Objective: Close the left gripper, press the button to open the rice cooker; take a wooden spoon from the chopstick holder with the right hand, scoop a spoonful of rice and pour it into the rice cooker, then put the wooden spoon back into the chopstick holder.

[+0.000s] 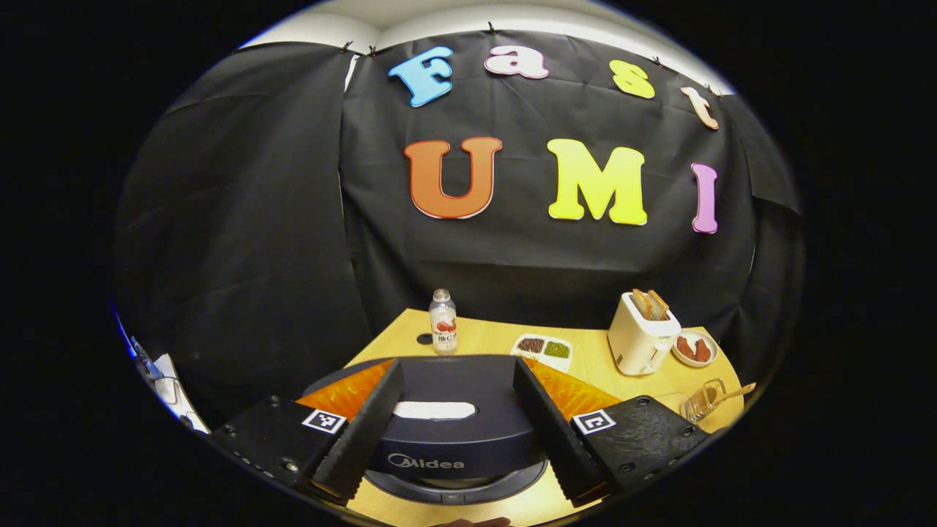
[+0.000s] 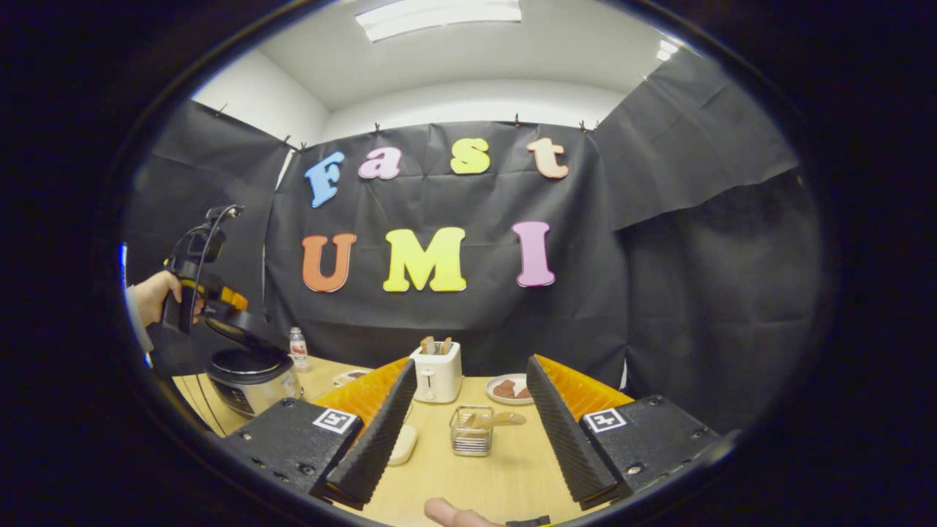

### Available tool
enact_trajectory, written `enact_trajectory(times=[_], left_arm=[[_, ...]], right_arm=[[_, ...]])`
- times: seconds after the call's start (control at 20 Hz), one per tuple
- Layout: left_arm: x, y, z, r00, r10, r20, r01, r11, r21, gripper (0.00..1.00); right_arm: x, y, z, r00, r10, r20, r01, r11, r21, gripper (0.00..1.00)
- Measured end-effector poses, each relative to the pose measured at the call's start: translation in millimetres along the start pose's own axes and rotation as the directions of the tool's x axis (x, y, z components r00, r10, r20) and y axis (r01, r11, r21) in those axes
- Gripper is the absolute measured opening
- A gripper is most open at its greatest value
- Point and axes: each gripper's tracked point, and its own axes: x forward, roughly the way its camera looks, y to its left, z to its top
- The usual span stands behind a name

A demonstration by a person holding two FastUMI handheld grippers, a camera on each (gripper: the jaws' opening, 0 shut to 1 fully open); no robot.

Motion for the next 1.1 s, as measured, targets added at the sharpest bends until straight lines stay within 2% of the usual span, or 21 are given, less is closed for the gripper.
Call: enact_trajectory(times=[0.25, 0.4, 0.55, 0.6, 0.65, 0.7, 0.85, 1.1], left_arm=[[-5, 2, -47, 0.999, 0.008, -0.044, -0.009, 1.000, -0.016, 0.91], [-6, 3, -68, 0.997, 0.001, -0.081, 0.000, 1.000, 0.018, 0.91], [-8, 2, -90, 0.991, -0.014, -0.132, 0.016, 1.000, 0.016, 0.91], [-5, 2, -82, 0.996, -0.022, -0.082, 0.024, 0.999, 0.027, 0.92], [-7, 3, -85, 0.995, -0.026, -0.094, 0.029, 0.999, 0.026, 0.99], [-9, 4, -83, 0.997, -0.031, -0.065, 0.032, 0.999, 0.021, 0.91], [-7, 4, -86, 0.999, -0.037, -0.038, 0.038, 0.999, 0.024, 0.93], [-6, 5, -81, 0.996, -0.035, 0.088, 0.033, 0.999, 0.022, 0.93]], right_arm=[[-10, 12, 3, 1.000, -0.006, -0.008, 0.006, 1.000, 0.016, 0.97], [-19, 22, 14, 1.000, -0.014, 0.010, 0.014, 1.000, -0.015, 0.98], [-29, 41, 17, 1.000, 0.013, 0.018, -0.013, 0.999, -0.030, 0.97], [-32, 45, 17, 1.000, 0.023, 0.016, -0.022, 0.999, -0.036, 0.96], [-34, 49, 18, 0.999, 0.030, 0.015, -0.030, 0.999, -0.045, 0.96], [-37, 51, 19, 0.999, 0.034, 0.015, -0.034, 0.998, -0.056, 0.97], [-43, 55, 23, 0.999, 0.033, 0.023, -0.031, 0.997, -0.075, 0.96], [-40, 64, 12, 0.999, 0.042, -0.004, -0.042, 0.998, -0.045, 0.97]])
